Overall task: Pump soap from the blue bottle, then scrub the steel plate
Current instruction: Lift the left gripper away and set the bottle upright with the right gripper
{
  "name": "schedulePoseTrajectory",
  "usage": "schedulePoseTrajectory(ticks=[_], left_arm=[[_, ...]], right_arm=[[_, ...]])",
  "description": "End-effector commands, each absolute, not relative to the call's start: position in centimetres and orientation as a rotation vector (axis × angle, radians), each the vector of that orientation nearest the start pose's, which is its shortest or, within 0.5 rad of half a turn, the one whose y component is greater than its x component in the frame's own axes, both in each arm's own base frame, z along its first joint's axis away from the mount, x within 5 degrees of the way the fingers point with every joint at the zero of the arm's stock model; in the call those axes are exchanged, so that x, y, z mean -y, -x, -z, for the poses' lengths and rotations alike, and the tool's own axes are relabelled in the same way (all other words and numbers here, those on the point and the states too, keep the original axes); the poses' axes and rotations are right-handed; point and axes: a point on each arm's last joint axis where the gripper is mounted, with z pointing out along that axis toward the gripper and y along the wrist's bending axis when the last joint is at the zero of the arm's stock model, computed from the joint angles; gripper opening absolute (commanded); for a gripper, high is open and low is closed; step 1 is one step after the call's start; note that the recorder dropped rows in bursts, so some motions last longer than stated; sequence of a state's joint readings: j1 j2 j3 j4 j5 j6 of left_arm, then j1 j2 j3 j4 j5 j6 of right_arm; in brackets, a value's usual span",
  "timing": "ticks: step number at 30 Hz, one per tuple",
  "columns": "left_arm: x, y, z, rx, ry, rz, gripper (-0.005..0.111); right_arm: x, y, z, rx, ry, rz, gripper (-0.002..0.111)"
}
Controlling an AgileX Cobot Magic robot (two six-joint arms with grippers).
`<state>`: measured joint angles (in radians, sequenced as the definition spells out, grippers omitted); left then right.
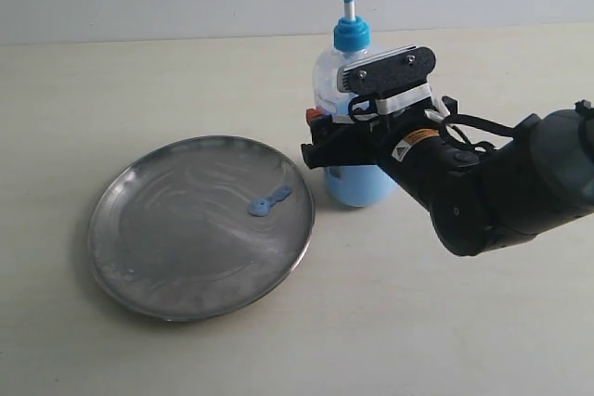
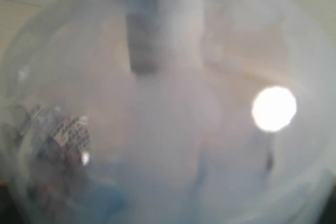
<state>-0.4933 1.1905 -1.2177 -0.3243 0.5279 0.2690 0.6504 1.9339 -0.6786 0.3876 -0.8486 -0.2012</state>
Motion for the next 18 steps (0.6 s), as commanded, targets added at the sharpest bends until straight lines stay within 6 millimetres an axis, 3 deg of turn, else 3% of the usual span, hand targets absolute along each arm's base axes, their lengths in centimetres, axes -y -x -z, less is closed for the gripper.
schedulePoseTrajectory(ticks=[1, 9, 18], left_arm=[[12.8, -21.4, -41.2, -1.860, -0.513, 0.501, 0.000], [11.4, -19.3, -39.2, -1.823, -0.471, 0.488, 0.000], [9.9, -17.1, -36.3, -1.797, -0.451, 0.452, 0.000]], right_arm=[[-18.3, -28.7, -13.3, -1.812, 0.311, -0.214, 0.000], [-18.2, -28.7, -13.3, -1.818, 0.285, -0.228, 0.000], [-16.8, -29.7, -13.5, -1.822, 0.160, -0.280, 0.000]])
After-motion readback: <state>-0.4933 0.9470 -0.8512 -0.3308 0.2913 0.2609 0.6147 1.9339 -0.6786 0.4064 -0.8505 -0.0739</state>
